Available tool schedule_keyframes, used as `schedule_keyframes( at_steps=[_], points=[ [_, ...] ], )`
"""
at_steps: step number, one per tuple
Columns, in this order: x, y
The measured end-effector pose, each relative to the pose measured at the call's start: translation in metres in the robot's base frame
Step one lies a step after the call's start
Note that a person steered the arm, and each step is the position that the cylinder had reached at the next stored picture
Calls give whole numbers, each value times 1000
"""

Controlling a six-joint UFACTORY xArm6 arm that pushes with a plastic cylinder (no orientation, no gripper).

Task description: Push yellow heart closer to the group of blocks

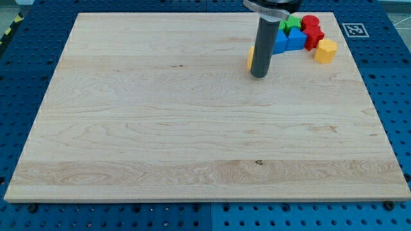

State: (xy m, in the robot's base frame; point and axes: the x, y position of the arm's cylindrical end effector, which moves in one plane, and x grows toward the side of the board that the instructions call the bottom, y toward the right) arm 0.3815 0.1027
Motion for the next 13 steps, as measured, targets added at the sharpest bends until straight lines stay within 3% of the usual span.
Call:
schedule_keyframes(
  at_steps=[2, 3, 5, 6, 8, 12, 13],
  points=[
    [-8, 25],
    [11, -18],
    [7, -54],
    [-35, -32],
    [-44, -13],
    [-16, -20],
    [-22, 7]
  ],
)
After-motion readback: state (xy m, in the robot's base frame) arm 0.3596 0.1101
